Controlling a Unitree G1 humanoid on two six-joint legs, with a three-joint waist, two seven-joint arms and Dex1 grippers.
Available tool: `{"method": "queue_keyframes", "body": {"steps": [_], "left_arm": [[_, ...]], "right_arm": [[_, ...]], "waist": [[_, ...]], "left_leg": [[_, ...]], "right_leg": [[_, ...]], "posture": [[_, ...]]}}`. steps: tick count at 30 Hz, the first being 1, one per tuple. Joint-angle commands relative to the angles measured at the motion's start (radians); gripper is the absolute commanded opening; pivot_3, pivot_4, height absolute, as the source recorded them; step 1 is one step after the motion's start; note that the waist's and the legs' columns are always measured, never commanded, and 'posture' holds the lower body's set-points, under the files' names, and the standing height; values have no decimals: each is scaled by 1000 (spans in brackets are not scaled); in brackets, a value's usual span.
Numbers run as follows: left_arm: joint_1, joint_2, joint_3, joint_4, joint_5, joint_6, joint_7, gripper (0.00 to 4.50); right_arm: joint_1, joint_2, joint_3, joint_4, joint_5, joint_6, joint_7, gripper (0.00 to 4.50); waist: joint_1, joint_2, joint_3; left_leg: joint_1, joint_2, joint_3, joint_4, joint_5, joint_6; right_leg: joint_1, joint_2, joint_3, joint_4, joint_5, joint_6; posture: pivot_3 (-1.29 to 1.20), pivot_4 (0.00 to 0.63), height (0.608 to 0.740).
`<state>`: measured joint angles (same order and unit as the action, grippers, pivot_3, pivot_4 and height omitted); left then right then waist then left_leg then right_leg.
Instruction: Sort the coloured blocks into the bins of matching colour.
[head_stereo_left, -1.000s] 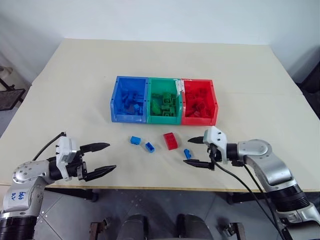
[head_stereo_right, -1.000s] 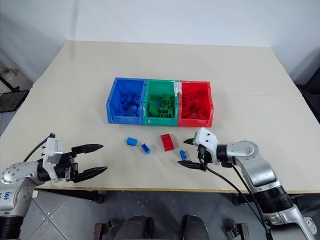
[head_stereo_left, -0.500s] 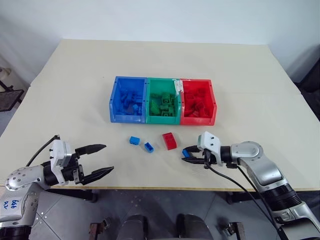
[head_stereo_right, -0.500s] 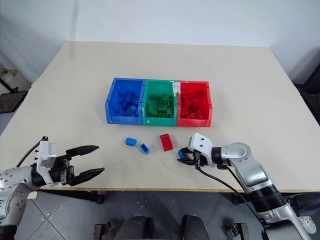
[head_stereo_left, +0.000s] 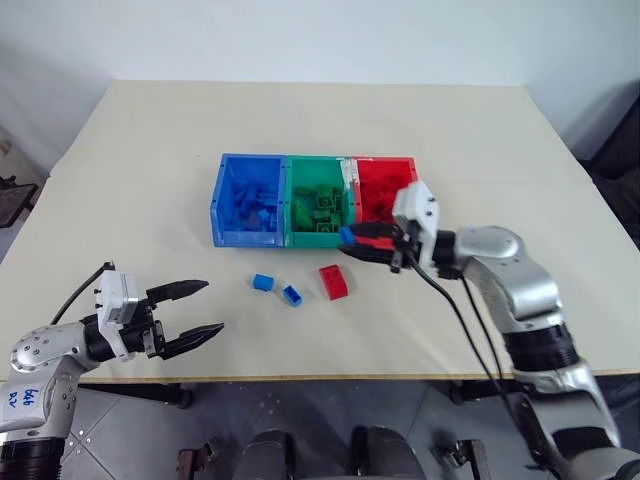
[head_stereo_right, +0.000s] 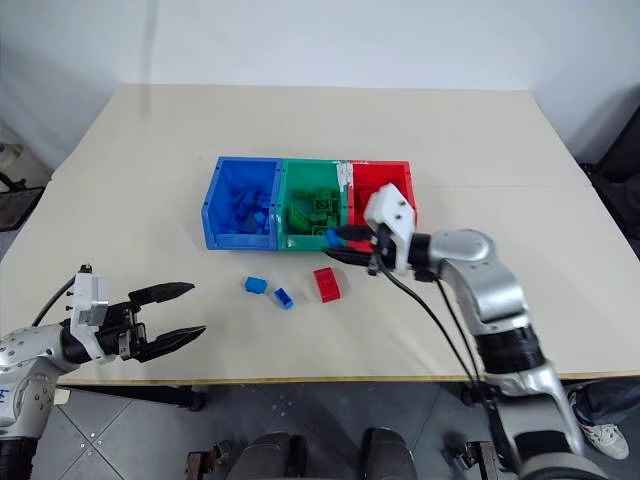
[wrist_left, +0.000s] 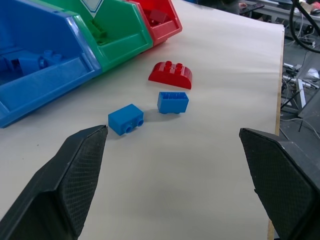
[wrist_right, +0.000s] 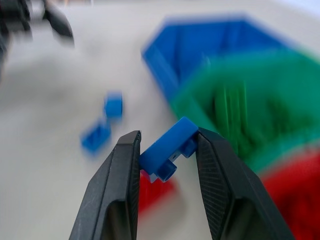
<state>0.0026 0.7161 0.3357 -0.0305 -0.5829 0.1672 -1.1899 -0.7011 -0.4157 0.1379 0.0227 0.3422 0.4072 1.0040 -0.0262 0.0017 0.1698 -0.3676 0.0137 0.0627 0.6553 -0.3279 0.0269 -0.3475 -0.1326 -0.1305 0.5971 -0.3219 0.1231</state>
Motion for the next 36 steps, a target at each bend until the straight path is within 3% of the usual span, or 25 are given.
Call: {"method": "queue_keyframes", "body": {"steps": [1,5,10,19,20,23,29,33,36], "left_arm": [[-3,-2,10,-27,-5,-15,10,4500],[2,-5,16,-38,-7,-18,25,4500],[23,-10,21,-66,-11,-18,45,4500],[33,-17,21,-83,-14,-15,70,4500],[32,-17,21,-83,-14,-15,71,4500],[31,-20,17,-82,-14,-16,72,4500],[19,-18,10,-55,-14,-22,52,4500],[5,-7,14,-12,-6,-34,25,4500],[-6,-2,15,18,-2,-43,5,4500]], "right_arm": [[-152,138,40,212,-84,-123,-99,1228],[-312,286,59,482,-155,-261,-162,1228],[-514,428,10,845,-212,-433,-301,1228],[-601,496,-41,1022,-234,-595,-318,4260],[-599,492,-44,1026,-238,-604,-319,4260],[-574,450,-45,1010,-253,-620,-286,4260],[-322,257,-2,651,-189,-525,49,4260],[-98,58,10,350,-109,-343,246,4260],[21,-69,-4,232,-83,-262,306,4260]], "waist": [[-5,0,0],[-9,-1,0],[-15,-1,-1],[-28,-1,0],[-29,-1,0],[-31,-1,-1],[-23,-3,-2],[-23,-1,-1],[-16,-1,-1]], "left_leg": [[0,0,0,0,0,0],[-1,-1,1,0,0,0],[-1,-2,-1,0,0,0],[-1,-2,-4,0,0,-1],[-1,-2,-4,0,0,-1],[-1,-2,-4,-1,1,-1],[-2,-4,-8,-1,1,-1],[-2,-3,-8,-1,0,-1],[-2,-2,-8,-1,1,-1]], "right_leg": [[-1,0,0,2,0,0],[-11,1,0,19,0,0],[-12,1,1,23,0,0],[-11,2,4,23,0,0],[-11,2,5,23,0,0],[-12,2,6,23,0,0],[-10,1,12,23,0,0],[-10,1,13,21,0,0],[-8,1,13,18,0,0]], "posture": [[0,150,740],[0,150,740],[0,150,740],[0,150,740],[0,150,740],[0,150,740],[0,150,740],[0,150,740],[0,150,740]]}}
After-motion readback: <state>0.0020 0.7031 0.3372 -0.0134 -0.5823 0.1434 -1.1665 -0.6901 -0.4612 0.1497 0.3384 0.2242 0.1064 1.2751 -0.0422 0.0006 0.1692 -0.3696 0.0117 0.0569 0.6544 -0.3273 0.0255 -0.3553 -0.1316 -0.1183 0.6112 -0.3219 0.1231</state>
